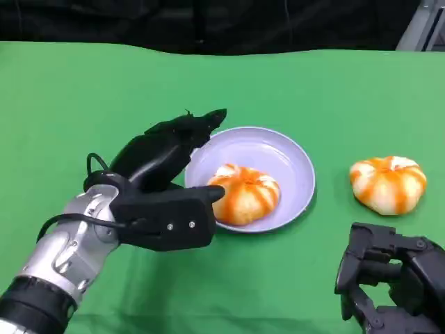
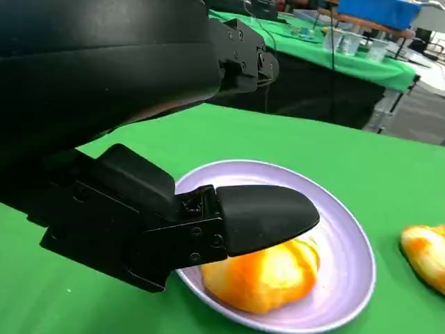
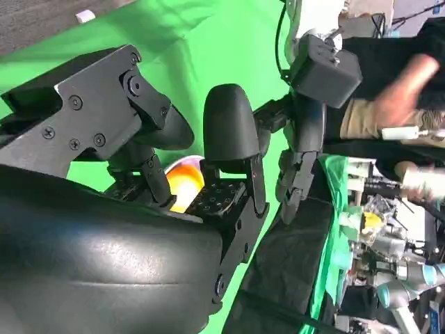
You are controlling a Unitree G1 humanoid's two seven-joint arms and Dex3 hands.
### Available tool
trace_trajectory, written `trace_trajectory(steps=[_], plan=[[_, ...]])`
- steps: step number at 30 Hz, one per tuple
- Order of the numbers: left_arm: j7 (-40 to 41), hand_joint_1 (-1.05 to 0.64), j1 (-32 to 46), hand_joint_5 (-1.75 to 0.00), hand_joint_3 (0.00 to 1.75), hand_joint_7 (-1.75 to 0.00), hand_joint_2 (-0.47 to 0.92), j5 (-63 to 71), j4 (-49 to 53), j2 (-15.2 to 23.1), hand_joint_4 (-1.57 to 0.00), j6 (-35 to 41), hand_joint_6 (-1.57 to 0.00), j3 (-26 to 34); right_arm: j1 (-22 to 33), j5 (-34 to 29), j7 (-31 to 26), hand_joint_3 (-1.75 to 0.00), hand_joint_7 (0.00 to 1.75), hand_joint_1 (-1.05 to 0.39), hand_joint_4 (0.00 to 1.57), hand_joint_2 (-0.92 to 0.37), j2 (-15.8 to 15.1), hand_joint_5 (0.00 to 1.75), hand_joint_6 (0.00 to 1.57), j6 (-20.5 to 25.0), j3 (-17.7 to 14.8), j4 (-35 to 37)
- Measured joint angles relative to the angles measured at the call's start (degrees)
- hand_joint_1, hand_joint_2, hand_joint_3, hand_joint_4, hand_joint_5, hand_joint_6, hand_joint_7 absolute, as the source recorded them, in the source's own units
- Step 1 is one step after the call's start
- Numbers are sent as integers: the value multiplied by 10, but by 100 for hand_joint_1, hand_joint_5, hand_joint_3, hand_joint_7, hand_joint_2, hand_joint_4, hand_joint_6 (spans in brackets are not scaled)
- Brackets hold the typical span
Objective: Grasp the bread from the table and place it into the plate.
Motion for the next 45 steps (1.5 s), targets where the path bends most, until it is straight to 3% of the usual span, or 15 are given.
trace_trajectory(steps=[18, 23, 37, 38, 39, 41, 45], plan=[[-33, -105, 19, 0, 86, 0, 92, -42, -38, 6, 0, -3, -1, 23, 1, 1, 0, -120, 146, 2, 79, -56, 0, 174, 79, 7, 1, -1], [-58, -95, 68, 0, 72, -3, 92, -99, -108, 11, 0, -3, -10, 59, 4, 0, -4, -120, 147, 2, 78, -56, 1, 175, 78, 9, 3, -3], [-81, -95, 90, 0, 71, -2, 92, -116, -141, 13, 0, 6, -11, 75, 4, 0, -5, -119, 147, 2, 78, -57, 1, 175, 78, 9, 6, -5], [-81, -61, 90, -9, 44, -7, 92, -116, -141, 13, -32, 6, -37, 75, 4, 0, -5, -120, 148, 2, 79, -57, 1, 175, 78, 9, 6, -5], [-91, -50, 103, -11, 34, -8, 92, -137, -161, 13, -43, 15, -46, 86, 1, 0, -4, -120, 148, 2, 79, -57, 1, 175, 78, 9, 7, -5], [-120, -40, 156, -12, 26, -8, 92, -211, -233, 14, -53, 30, -54, 120, 3, 0, -5, -120, 148, 2, 79, -57, 1, 175, 78, 8, 5, -4], [-147, -37, 204, -11, 24, -7, 92, -261, -293, 18, -56, 60, -56, 150, 0, 0, -5, -119, 148, 2, 79, -57, 1, 175, 78, 8, 6, -2]])
